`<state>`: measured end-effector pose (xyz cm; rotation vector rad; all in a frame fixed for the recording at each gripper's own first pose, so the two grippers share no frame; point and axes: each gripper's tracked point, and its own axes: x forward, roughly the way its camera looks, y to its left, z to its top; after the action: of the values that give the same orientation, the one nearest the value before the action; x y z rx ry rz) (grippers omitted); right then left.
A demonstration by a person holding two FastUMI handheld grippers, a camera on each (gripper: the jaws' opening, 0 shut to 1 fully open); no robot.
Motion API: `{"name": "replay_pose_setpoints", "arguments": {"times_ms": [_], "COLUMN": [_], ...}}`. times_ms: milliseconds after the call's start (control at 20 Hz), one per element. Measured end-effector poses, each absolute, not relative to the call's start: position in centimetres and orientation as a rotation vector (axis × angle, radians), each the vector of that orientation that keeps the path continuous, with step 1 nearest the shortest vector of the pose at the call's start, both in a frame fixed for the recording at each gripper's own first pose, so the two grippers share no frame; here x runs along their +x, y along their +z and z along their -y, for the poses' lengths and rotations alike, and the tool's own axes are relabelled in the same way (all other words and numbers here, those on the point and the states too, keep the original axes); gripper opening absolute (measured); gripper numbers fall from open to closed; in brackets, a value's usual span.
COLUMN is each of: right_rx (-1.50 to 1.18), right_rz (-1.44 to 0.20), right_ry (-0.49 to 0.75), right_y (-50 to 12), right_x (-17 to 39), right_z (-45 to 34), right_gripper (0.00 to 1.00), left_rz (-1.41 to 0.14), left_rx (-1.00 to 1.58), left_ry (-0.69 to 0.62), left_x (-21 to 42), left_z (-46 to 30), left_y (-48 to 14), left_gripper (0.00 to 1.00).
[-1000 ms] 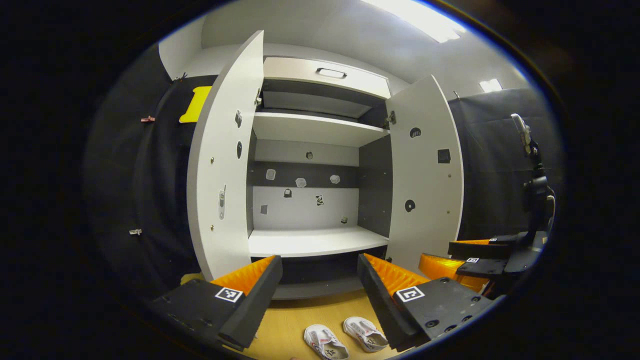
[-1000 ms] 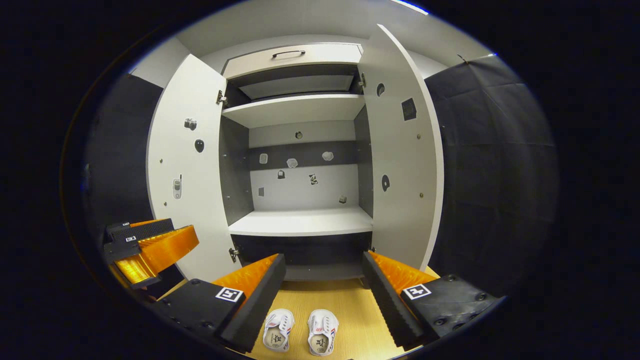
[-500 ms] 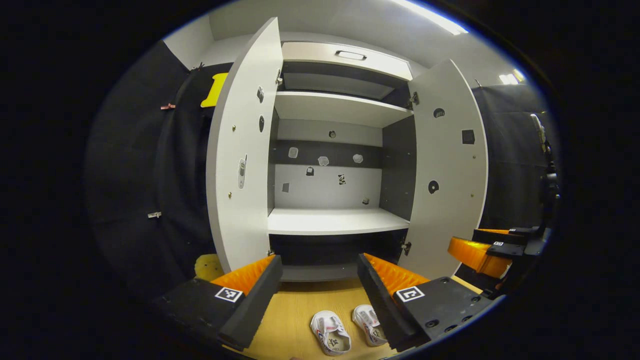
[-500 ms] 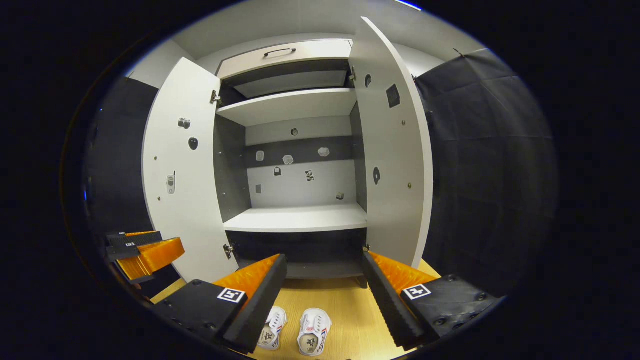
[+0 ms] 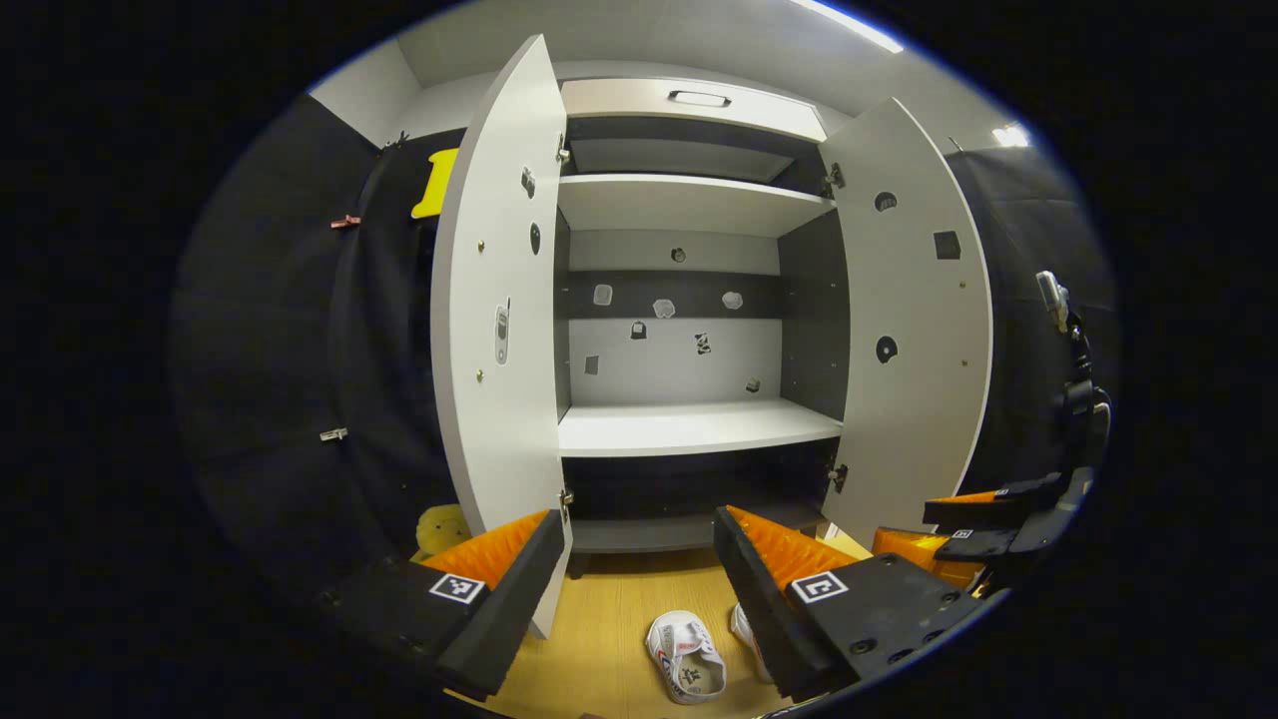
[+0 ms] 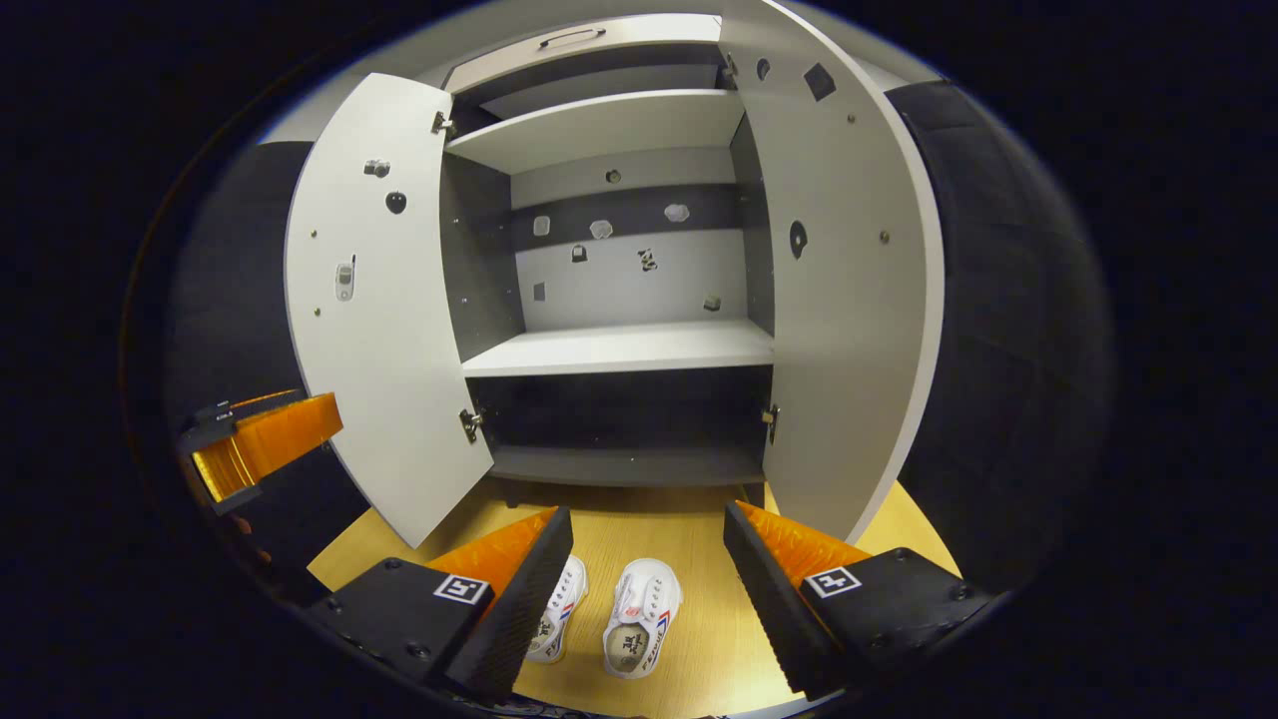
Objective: Grab one shoe with the right hand and put it into the shoe cabinet, grab the other shoe with the left hand and put it into the shoe cabinet; then close the right door with the right hand and the left door with the left hand.
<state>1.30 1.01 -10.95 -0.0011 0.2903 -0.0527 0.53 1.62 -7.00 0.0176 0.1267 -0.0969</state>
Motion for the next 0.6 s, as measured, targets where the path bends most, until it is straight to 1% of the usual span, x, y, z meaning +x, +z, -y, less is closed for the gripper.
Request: {"name": "replay_pose_setpoints", "arguments": {"times_ms": [200,350,600], "right_rx": [0.026,0.044,0.055], "right_rz": [-0.378,-0.483,-0.618], "right_ry": [-0.024,0.014,0.031], "right_y": [-14.9,-19.2,-25.8], "right_x": [1.6,1.3,1.1], "right_z": [-2.4,-3.8,-5.3], "right_gripper": [0.99,0.99,0.99], "left_rz": [-0.166,-0.206,-0.270], "left_rx": [-0.003,-0.014,-0.044], "left_ry": [-0.112,-0.134,-0.154], "left_x": [0.4,0.3,0.1], "left_z": [-2.4,-2.8,-3.6], "left_y": [-8.7,-10.7,-13.7], "left_gripper": [0.95,0.95,0.95]}}
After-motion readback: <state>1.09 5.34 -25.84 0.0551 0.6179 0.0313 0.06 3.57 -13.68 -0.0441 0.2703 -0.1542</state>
